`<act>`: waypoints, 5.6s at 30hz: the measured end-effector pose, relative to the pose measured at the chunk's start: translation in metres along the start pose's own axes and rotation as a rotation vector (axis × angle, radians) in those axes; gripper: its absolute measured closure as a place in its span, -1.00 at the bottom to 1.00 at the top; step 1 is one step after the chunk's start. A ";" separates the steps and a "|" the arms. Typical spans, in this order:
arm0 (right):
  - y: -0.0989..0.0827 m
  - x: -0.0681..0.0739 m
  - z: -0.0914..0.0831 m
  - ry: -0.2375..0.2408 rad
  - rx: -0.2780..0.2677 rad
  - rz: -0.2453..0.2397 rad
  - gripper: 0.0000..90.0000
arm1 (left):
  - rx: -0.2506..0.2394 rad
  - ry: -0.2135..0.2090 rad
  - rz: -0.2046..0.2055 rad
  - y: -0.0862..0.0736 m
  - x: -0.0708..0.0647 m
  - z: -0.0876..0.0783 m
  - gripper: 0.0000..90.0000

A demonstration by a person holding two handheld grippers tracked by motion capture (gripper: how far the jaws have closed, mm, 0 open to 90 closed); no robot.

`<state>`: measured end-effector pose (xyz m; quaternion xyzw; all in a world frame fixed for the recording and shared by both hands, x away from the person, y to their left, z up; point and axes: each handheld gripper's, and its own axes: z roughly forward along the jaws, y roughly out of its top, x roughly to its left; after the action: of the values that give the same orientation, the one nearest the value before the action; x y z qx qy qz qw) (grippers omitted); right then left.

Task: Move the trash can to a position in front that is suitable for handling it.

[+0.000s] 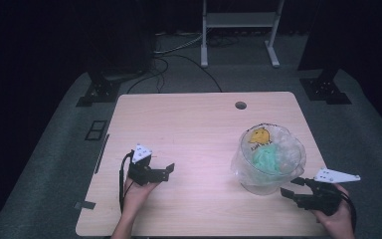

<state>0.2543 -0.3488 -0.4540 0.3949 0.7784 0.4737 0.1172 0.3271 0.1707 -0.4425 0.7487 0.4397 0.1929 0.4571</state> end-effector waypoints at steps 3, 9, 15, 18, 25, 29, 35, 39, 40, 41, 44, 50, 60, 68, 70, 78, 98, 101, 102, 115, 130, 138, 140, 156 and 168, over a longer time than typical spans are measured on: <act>0.002 0.003 0.002 0.002 0.005 -0.018 -0.29 | -0.008 0.001 0.007 0.001 -0.004 0.000 -1.00; 0.007 0.004 0.007 -0.004 -0.007 -0.021 -0.32 | -0.014 0.004 -0.006 0.001 -0.003 0.000 -1.00; 0.022 0.012 0.024 -0.031 0.006 -0.043 -0.32 | -0.042 0.015 -0.034 0.003 0.001 -0.005 -1.00; 0.034 0.017 0.035 -0.043 0.036 -0.090 -0.31 | -0.049 0.023 -0.031 0.003 0.004 -0.007 -1.00; 0.072 0.021 0.063 0.017 0.021 -0.128 -0.31 | -0.083 0.045 -0.078 0.004 0.012 -0.014 -1.00; 0.091 0.026 0.084 0.023 0.045 -0.169 -0.32 | -0.104 0.054 -0.096 0.004 0.015 -0.017 -1.00; 0.105 0.037 0.123 0.028 0.078 -0.195 -0.32 | -0.105 0.047 -0.093 0.005 0.015 -0.019 -1.00; 0.115 0.044 0.144 0.034 0.091 -0.212 -0.32 | -0.108 0.042 -0.093 0.006 0.015 -0.019 -1.00; 0.118 0.045 0.149 0.043 0.088 -0.208 -0.32 | -0.109 0.040 -0.092 0.006 0.015 -0.019 -1.00; 0.122 0.046 0.153 0.055 0.084 -0.200 -0.32 | -0.111 0.040 -0.093 0.006 0.015 -0.020 -1.00; 0.132 0.048 0.166 0.090 0.065 -0.175 -0.32 | -0.114 0.036 -0.095 0.007 0.016 -0.021 -1.00; 0.144 0.056 0.189 0.126 0.041 -0.148 -0.32 | -0.142 0.031 -0.103 0.010 0.018 -0.027 -1.00; 0.150 0.069 0.207 0.171 0.032 -0.141 -0.33 | -0.162 0.023 -0.104 0.015 0.019 -0.032 -1.00; 0.135 0.055 0.198 0.161 0.065 -0.111 -0.33 | -0.183 -0.001 -0.093 0.034 0.019 -0.035 -1.00; 0.134 0.049 0.192 0.152 0.062 -0.101 -0.32 | -0.189 -0.004 -0.087 0.037 0.019 -0.035 -1.00; 0.135 0.026 0.162 0.097 0.041 -0.067 -0.32 | -0.205 -0.009 -0.047 0.073 0.017 -0.024 -1.00; 0.144 0.007 0.135 0.075 -0.036 -0.004 -0.31 | -0.078 0.058 -0.096 0.113 0.039 0.016 -0.52; 0.145 0.007 0.135 0.075 -0.043 -0.003 -0.30 | -0.056 0.057 -0.061 0.112 0.041 0.021 -0.20; 0.146 0.007 0.135 0.077 -0.045 -0.003 -0.30 | -0.055 0.056 -0.049 0.111 0.042 0.022 -0.07; 0.170 0.018 0.137 0.080 -0.068 -0.016 -0.30 | -0.137 0.051 -0.037 0.116 0.044 0.014 0.82; 0.219 0.025 0.147 0.131 -0.164 0.148 -0.28 | -0.178 -0.014 0.025 0.124 0.033 0.001 0.98; 0.229 0.033 0.167 0.111 -0.115 0.175 -0.22 | -0.188 -0.039 -0.001 0.124 0.038 -0.002 0.98; 0.229 0.033 0.174 0.107 -0.098 0.189 -0.21 | -0.190 -0.040 -0.001 0.125 0.039 -0.003 0.98; 0.241 0.042 0.185 0.033 0.004 0.238 0.95 | -0.219 -0.073 -0.036 0.130 0.041 -0.006 0.97; 0.257 0.061 0.179 0.087 -0.006 0.202 1.00 | -0.233 -0.153 -0.015 0.138 0.020 0.001 0.97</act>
<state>0.4434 -0.1276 -0.3229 0.4500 0.7376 0.5021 0.0364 0.4052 0.1593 -0.3271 0.6998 0.3839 0.1815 0.5744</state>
